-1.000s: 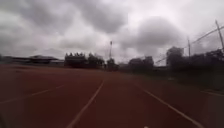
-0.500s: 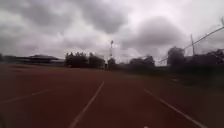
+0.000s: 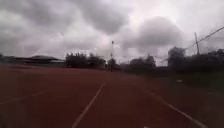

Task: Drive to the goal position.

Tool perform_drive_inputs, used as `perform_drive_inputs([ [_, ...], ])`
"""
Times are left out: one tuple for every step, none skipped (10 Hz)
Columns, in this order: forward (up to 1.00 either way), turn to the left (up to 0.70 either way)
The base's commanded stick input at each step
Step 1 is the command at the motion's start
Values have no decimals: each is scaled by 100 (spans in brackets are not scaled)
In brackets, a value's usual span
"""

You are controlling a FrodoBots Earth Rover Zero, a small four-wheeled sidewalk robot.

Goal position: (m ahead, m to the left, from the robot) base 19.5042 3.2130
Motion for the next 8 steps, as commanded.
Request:
perform_drive_inputs([
  [70, 0],
  [70, 0],
  [70, 0],
  [70, 0],
  [70, 0],
  [70, 0],
  [70, 0],
  [70, 0],
])
